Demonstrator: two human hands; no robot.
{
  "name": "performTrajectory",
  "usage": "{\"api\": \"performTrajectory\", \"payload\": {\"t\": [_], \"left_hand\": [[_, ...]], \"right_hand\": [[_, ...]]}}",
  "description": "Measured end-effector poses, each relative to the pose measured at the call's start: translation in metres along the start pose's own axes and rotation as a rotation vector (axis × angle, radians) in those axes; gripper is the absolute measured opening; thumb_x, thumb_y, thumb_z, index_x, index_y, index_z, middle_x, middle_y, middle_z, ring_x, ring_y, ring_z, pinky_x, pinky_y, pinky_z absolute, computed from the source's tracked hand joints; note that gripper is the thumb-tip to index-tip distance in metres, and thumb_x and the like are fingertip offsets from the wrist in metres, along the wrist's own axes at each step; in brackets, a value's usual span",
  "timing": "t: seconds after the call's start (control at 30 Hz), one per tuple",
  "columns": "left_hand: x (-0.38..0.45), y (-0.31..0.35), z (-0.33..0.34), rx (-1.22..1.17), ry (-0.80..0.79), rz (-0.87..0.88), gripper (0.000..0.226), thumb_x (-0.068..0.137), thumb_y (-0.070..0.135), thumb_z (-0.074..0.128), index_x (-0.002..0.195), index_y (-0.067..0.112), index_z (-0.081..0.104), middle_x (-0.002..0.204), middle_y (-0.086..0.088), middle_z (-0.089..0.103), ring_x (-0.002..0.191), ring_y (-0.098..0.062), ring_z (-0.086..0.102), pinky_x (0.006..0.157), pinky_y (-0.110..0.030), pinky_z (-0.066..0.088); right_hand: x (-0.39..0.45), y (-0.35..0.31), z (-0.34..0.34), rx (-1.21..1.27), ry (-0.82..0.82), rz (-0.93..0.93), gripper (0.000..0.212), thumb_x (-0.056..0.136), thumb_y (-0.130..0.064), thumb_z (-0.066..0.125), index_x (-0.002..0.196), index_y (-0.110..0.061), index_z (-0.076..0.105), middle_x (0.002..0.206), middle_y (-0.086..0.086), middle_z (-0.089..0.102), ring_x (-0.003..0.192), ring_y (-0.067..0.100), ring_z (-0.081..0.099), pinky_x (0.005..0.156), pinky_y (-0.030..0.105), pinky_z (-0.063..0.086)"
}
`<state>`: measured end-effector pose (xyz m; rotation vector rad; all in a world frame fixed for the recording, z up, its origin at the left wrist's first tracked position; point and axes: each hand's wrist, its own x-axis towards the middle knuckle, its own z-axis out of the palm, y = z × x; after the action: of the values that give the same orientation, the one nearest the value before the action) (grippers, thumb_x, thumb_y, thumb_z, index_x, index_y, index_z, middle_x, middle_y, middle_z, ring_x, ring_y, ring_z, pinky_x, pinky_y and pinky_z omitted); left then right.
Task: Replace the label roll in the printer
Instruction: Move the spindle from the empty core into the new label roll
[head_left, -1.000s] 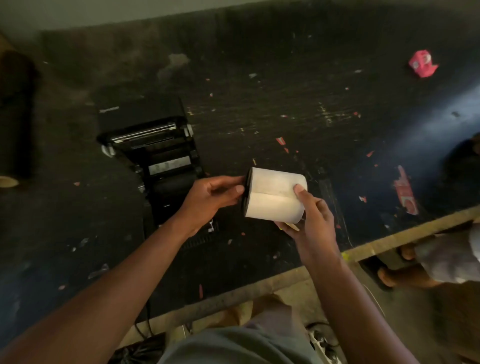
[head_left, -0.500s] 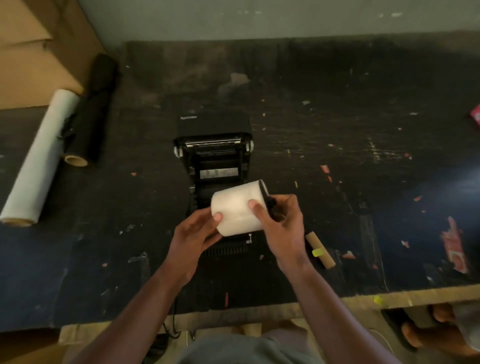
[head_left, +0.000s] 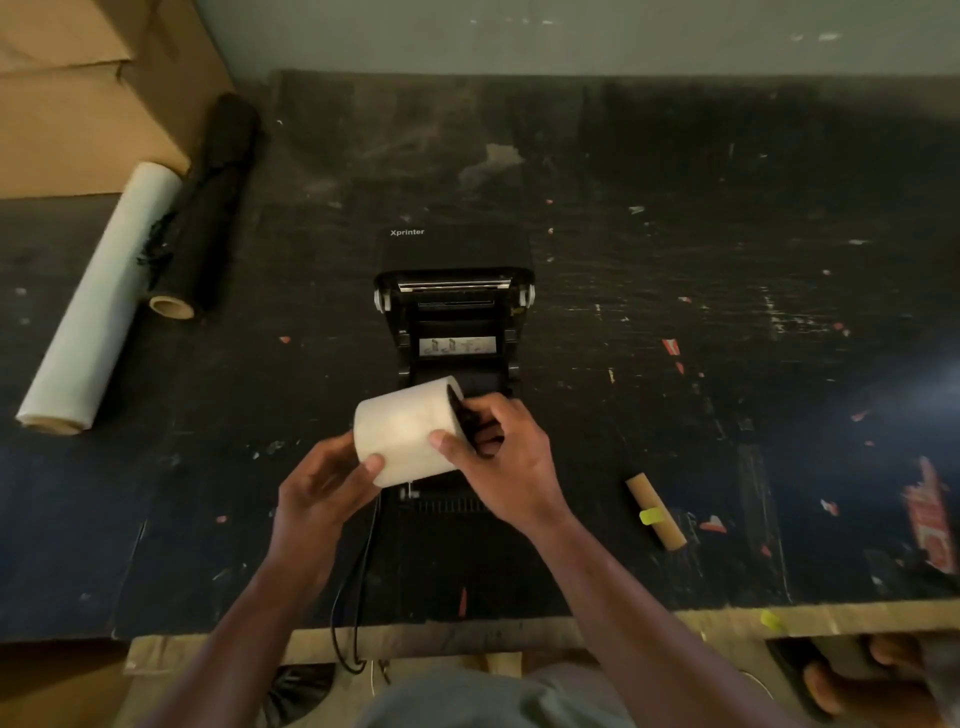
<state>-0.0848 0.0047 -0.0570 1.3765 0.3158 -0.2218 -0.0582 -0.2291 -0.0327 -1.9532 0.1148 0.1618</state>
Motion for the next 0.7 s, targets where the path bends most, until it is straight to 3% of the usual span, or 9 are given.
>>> {"api": "performTrajectory", "payload": {"t": [0.13,0.23,0.33,0.43,0.5,0.6,0.7], "left_hand": [[0.010,-0.001,0.014,0.204,0.011,0.137,0.047,0.083,0.025,0.082,0.128,0.016,0.071,0.126,0.009,0.077,0.116,-0.013,0.075,0.088,-0.029,0.065],[0.021,-0.002,0.027,0.304,-0.010,0.207,0.043,0.087,0.023,0.082,0.128,0.017,0.070,0.124,0.015,0.077,0.113,-0.008,0.075,0.089,-0.027,0.064],[0.035,-0.006,0.036,0.345,-0.005,0.221,0.039,0.089,0.015,0.083,0.126,0.017,0.071,0.118,0.010,0.079,0.110,-0.005,0.076,0.091,-0.029,0.064],[0.050,-0.010,0.043,0.395,0.064,0.175,0.043,0.088,0.018,0.087,0.129,0.017,0.071,0.130,0.000,0.074,0.112,-0.012,0.076,0.094,-0.035,0.064],[0.059,-0.013,0.048,0.409,0.102,0.154,0.045,0.087,0.020,0.088,0.129,0.019,0.070,0.137,-0.002,0.064,0.112,-0.012,0.075,0.091,-0.025,0.063],[0.071,-0.016,0.051,0.501,0.112,0.163,0.048,0.086,0.026,0.088,0.130,0.026,0.068,0.134,0.004,0.057,0.104,-0.002,0.069,0.078,-0.002,0.054],[0.078,-0.020,0.051,0.581,0.119,0.154,0.051,0.088,0.030,0.087,0.134,0.024,0.066,0.140,0.001,0.059,0.115,-0.012,0.069,0.092,-0.022,0.060]], "right_hand": [[0.003,0.013,-0.006,-0.023,0.007,0.018,0.049,0.092,-0.038,0.076,0.135,-0.023,0.060,0.136,-0.001,0.061,0.113,0.008,0.068,0.088,0.023,0.063],[0.008,0.020,-0.012,-0.027,0.031,0.054,0.049,0.094,-0.034,0.076,0.137,-0.020,0.059,0.137,0.001,0.062,0.115,0.009,0.068,0.091,0.027,0.063],[0.017,0.024,-0.015,-0.033,0.066,0.083,0.051,0.093,-0.029,0.076,0.139,-0.017,0.058,0.140,0.003,0.055,0.119,0.013,0.066,0.094,0.028,0.062],[0.028,0.029,-0.015,-0.065,0.102,0.110,0.051,0.094,-0.027,0.075,0.141,-0.017,0.057,0.139,0.001,0.051,0.118,0.011,0.062,0.082,0.006,0.054],[0.034,0.032,-0.013,-0.092,0.129,0.138,0.051,0.095,-0.027,0.075,0.141,-0.018,0.056,0.135,0.000,0.050,0.112,0.006,0.057,0.071,-0.007,0.043],[0.043,0.036,-0.010,-0.107,0.158,0.167,0.050,0.095,-0.025,0.075,0.141,-0.018,0.056,0.132,-0.003,0.047,0.096,-0.002,0.054,0.067,-0.011,0.037],[0.047,0.038,-0.007,-0.124,0.176,0.192,0.048,0.095,-0.025,0.075,0.139,-0.020,0.056,0.128,-0.005,0.045,0.091,-0.007,0.051,0.065,-0.007,0.041]]}}
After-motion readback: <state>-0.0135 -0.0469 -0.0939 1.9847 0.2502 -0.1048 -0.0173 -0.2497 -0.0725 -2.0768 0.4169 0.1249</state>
